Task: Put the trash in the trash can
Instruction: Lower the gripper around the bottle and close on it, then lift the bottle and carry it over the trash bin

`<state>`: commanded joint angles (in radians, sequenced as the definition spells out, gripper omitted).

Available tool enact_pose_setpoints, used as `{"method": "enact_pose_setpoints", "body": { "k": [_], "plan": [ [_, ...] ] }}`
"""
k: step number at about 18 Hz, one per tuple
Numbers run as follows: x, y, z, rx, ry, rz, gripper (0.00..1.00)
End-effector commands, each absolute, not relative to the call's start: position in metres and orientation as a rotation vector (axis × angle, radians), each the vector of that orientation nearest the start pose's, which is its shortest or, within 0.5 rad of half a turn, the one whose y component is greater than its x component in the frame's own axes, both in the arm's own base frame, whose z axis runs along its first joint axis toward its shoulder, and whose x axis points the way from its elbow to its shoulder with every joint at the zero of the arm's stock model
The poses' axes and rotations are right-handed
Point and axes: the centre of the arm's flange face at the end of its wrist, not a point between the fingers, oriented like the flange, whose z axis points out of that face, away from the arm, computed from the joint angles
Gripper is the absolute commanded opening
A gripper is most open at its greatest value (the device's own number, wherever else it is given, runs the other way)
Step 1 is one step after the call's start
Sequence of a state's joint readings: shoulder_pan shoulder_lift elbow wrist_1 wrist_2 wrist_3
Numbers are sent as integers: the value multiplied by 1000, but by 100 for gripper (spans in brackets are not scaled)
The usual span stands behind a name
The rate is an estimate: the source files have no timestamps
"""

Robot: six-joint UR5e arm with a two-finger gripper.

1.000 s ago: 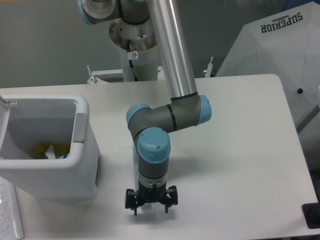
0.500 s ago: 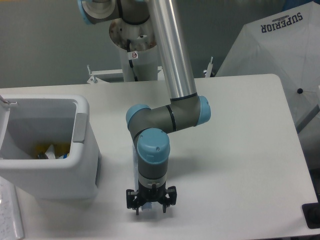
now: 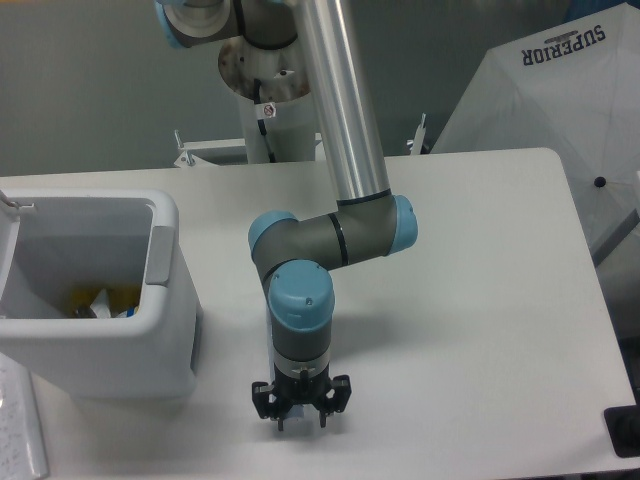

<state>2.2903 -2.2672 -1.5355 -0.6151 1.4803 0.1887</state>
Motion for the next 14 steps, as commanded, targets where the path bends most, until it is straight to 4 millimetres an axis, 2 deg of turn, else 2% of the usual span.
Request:
{"method": "enact_pose_setpoints", "body": {
  "k": [14],
  "plan": [
    [-358,625,187,-2737,-712,74,30]
  ]
}}
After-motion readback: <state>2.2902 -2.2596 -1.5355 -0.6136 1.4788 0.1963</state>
